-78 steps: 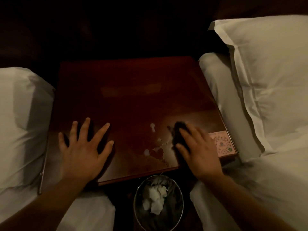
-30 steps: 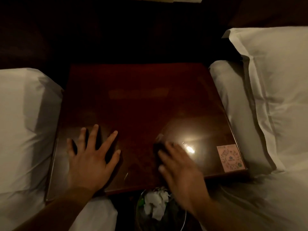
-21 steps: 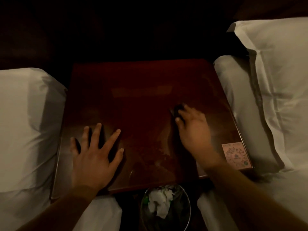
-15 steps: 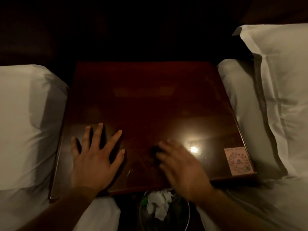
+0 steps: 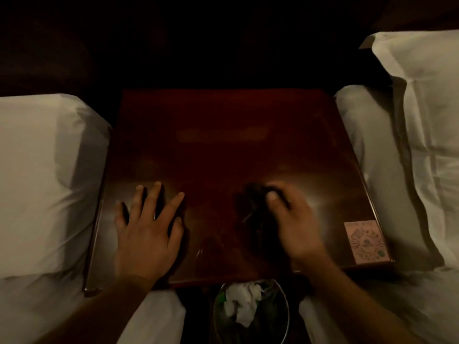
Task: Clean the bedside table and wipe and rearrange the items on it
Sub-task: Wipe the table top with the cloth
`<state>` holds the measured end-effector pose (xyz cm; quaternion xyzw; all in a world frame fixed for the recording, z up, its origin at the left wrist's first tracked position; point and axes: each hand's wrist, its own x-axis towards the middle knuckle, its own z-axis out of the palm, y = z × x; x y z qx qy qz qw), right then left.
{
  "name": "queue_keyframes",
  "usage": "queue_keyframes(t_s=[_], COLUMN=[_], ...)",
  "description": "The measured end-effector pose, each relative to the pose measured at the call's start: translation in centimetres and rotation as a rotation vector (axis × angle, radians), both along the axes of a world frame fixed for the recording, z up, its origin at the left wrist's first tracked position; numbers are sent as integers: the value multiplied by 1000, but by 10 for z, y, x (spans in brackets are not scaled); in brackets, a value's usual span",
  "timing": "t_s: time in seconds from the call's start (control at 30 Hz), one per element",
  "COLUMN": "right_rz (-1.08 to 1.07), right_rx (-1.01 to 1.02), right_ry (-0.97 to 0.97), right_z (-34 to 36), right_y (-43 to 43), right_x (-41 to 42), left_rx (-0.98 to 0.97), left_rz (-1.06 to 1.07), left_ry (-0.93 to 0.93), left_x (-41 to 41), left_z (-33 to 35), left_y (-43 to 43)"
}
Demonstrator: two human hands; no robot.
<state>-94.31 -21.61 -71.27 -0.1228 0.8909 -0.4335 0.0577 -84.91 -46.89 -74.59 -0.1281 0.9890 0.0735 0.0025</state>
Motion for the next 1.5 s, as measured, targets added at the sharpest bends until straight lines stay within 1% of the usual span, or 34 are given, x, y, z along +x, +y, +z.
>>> queue_keyframes(t_s=[0.03,0.1,0.13,0.17,0.2,0.27,0.37,0.4,0.43,0.47,0.57,0.63,0.67,0.7,0.77,0.8,0.83,0.87,0.9,0.97,1.0,1.03,1.07,1.1,1.2,1.23,1.27,1.33,1.37,1.4,1.43,1.5], right_rz=[-53,-86,-84,-85,-68,30,346,404,386,293,-67,-159,-116,-12,295,421,481,445,334,35,-80,-155,-161,-87,338,399,402,240,111,-16,-125,-283], right_rx=[10,205,307,351,348,318,295,327,369,423,589,607,604,605,587,583,580,597,616,641,653,667,665,645,558,536,531,664,723,758,756,744], right_ry=[-16,26,79,102,107,163,285,312,324,320,264,227,236,259,340,393,438,471,480,420,355,307,302,335,474,495,501,480,452,383,313,240], right_z=[2,7,6,3,0,-8,-20,-23,-26,-27,-20,-17,-16,-18,-28,-32,-35,-37,-38,-33,-30,-29,-28,-29,-36,-37,-34,-31,-30,-27,-25,-24], right_y=[14,34,38,37,35,19,-15,-22,-25,-27,-18,-10,-14,-21,-37,-40,-42,-45,-50,-64,-74,-87,-101,-115,-126,-115,-98,-52,-25,2,21,22], right_x=[-11,-20,-18,-14,-4,28,82,84,74,56,-15,-32,-23,-5,46,58,51,32,8,-39,-54,-56,-45,-25,52,52,40,11,-1,-11,-12,3], left_rx=[-5,-9,-10,-9,-9,-16,-20,-21,-21,-20,-5,1,4,8,18,24,30,39,50,79,93,110,131,158,243,249,243,199,171,146,129,120], left_rz=[4,4,5,10,13,11,13,11,8,7,7,3,5,8,15,20,26,33,43,64,69,76,86,95,110,107,98,81,71,60,53,56], left_ry=[2,8,9,6,2,-3,-2,0,2,7,20,8,2,-4,-16,-20,-22,-21,-14,7,17,28,47,72,157,176,176,143,123,104,86,60], left_x=[0,-1,0,0,1,1,1,1,1,1,1,0,0,1,1,1,0,0,0,0,1,1,2,2,5,4,3,3,3,3,3,2], left_z=[0,-1,-1,-1,-1,-1,-1,-1,-2,-2,-2,0,1,3,6,6,6,5,4,3,4,6,7,9,13,13,12,10,9,8,8,6], left_y=[0,0,0,0,0,1,-1,-1,-1,0,0,1,1,1,2,2,1,1,1,1,1,0,0,1,1,-1,-3,-3,-3,-3,-2,-3])
